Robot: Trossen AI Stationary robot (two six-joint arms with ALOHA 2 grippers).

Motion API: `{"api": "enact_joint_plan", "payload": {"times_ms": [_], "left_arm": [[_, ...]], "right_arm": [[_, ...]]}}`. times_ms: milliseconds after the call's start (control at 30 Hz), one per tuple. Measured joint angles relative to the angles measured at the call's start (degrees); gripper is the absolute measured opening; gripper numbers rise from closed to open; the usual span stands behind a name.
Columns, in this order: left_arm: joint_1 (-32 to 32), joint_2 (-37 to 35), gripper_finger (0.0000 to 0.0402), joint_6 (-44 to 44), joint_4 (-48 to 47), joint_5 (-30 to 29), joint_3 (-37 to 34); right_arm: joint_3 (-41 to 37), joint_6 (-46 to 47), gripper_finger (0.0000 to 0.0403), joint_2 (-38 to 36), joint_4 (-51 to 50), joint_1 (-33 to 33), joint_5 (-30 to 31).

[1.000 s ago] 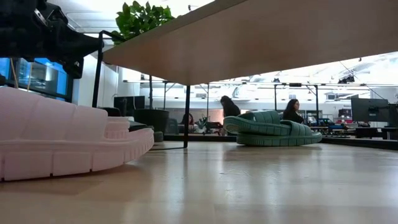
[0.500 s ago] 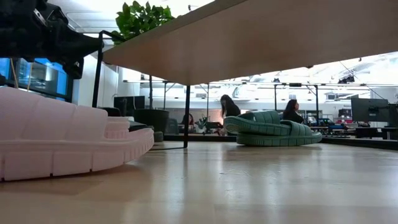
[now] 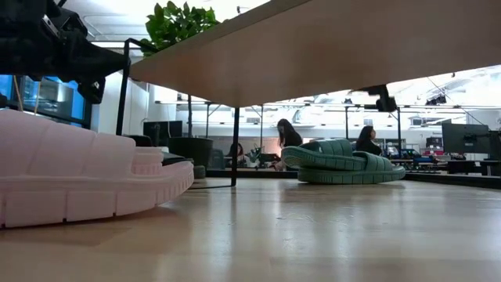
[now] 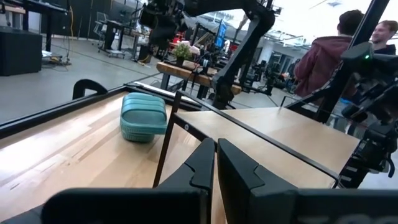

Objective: Pick and place slides into the shelf
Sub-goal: Put the green pair of slides on the shelf

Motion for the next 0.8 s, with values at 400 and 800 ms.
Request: {"api": "enact_joint_plan", "payload": {"times_ms": [400,800], "left_arm": [[0.0,0.0,0.001,0.0,0.0,0.0,0.0],[0.0,0.0,0.001,0.0,0.1,0.0,0.0]], "right_arm": [[0.0,-12.8,0.0131,9.1,-9.9,4.3,-2.5],[0.0,-15.3,0.0131,13.6,-11.4,7.5,7.0]]}}
